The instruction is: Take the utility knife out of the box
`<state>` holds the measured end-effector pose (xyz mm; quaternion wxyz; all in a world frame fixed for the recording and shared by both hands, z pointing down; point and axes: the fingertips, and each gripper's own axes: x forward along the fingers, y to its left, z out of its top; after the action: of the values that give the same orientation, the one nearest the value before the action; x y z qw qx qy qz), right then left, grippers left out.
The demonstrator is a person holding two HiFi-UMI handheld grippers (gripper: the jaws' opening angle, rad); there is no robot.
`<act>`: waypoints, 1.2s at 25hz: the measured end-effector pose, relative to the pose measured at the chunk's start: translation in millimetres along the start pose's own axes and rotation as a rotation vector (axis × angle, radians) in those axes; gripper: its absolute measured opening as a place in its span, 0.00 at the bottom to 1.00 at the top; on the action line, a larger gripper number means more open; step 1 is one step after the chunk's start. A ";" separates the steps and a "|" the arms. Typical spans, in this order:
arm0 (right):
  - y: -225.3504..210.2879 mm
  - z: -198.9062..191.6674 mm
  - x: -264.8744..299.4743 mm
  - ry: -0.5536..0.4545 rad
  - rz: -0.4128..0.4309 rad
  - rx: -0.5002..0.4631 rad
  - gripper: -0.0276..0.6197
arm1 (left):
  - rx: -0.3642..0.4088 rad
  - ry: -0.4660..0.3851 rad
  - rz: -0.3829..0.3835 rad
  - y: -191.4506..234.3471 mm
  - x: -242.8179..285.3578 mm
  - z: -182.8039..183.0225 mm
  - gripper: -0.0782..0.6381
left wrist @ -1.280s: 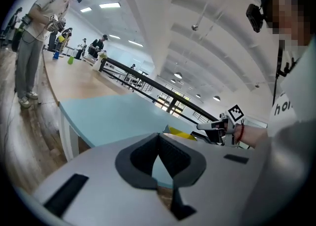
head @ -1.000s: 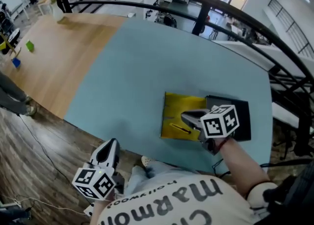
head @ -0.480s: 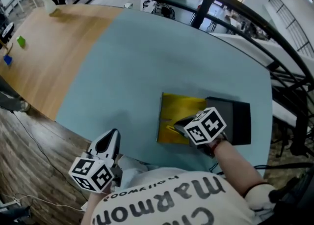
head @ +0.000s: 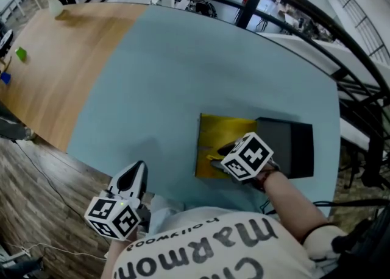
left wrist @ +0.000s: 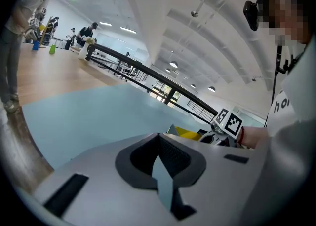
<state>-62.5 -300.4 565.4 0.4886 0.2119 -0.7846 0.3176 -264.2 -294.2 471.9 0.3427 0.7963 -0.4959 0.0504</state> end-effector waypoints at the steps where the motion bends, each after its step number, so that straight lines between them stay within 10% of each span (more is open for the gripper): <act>1: -0.5 -1.4 0.7 0.011 -0.003 -0.009 0.32 | -0.002 0.000 0.003 1.0 -0.1 0.3 0.11; 30: -14.7 -17.4 13.5 0.123 -0.113 -0.130 0.22 | -0.001 -0.015 0.029 3.2 -17.7 -5.9 0.11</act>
<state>-47.9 -298.8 587.4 0.5654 0.2038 -0.7590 0.2506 -274.3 -278.1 470.5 0.3384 0.7894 -0.5099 0.0490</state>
